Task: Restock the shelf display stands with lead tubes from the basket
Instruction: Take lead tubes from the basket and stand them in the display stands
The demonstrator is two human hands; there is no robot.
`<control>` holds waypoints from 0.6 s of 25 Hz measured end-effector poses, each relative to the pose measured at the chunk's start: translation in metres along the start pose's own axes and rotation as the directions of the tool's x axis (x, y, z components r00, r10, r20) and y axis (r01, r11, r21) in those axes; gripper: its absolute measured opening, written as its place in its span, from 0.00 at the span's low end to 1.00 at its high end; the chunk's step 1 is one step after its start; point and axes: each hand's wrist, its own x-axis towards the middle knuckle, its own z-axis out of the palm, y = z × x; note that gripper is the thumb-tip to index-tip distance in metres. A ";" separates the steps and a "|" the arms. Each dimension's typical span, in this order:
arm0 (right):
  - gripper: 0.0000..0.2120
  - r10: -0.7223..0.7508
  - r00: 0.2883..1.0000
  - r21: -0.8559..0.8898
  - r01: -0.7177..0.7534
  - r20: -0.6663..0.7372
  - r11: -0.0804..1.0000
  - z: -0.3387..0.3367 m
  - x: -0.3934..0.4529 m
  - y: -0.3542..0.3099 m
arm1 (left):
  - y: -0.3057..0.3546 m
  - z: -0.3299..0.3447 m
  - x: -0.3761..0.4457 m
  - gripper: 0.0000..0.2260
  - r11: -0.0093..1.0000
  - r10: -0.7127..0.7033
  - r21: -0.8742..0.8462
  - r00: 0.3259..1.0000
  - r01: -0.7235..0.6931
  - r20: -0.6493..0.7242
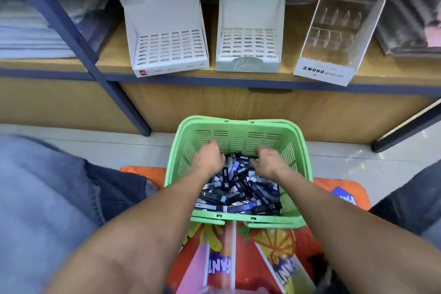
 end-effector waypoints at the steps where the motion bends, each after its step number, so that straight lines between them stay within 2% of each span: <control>1: 0.24 0.018 0.998 0.015 -0.019 0.056 1.000 0.007 0.005 -0.002 | -0.004 0.007 0.002 0.25 1.000 -0.014 0.023 0.996 0.012 0.083; 3: 0.23 0.052 0.994 -0.006 -0.051 0.101 0.999 0.021 0.015 -0.001 | -0.012 0.020 0.012 0.23 0.998 -0.034 0.064 0.986 0.024 0.163; 6: 0.19 0.140 0.979 -0.061 -0.132 0.148 0.989 0.040 0.034 0.007 | -0.020 0.042 0.035 0.17 0.996 -0.074 0.067 0.976 0.062 0.204; 8: 0.16 0.213 0.960 -0.039 -0.210 0.181 0.977 0.051 0.046 0.015 | -0.024 0.057 0.050 0.17 0.992 -0.113 0.076 0.964 0.098 0.239; 10: 0.17 0.197 0.971 -0.040 -0.193 0.137 0.980 0.064 0.053 0.021 | -0.031 0.072 0.064 0.21 0.981 -0.127 0.172 0.962 0.086 0.243; 13: 0.25 0.016 1.000 -0.177 -0.021 -0.026 0.984 0.087 0.064 0.027 | -0.043 0.088 0.083 0.31 0.964 -0.085 0.264 0.967 0.018 0.242; 15: 0.31 -0.019 1.000 -0.225 0.013 -0.025 0.974 0.092 0.073 0.026 | -0.048 0.092 0.090 0.40 0.964 -0.091 0.265 0.963 0.021 0.252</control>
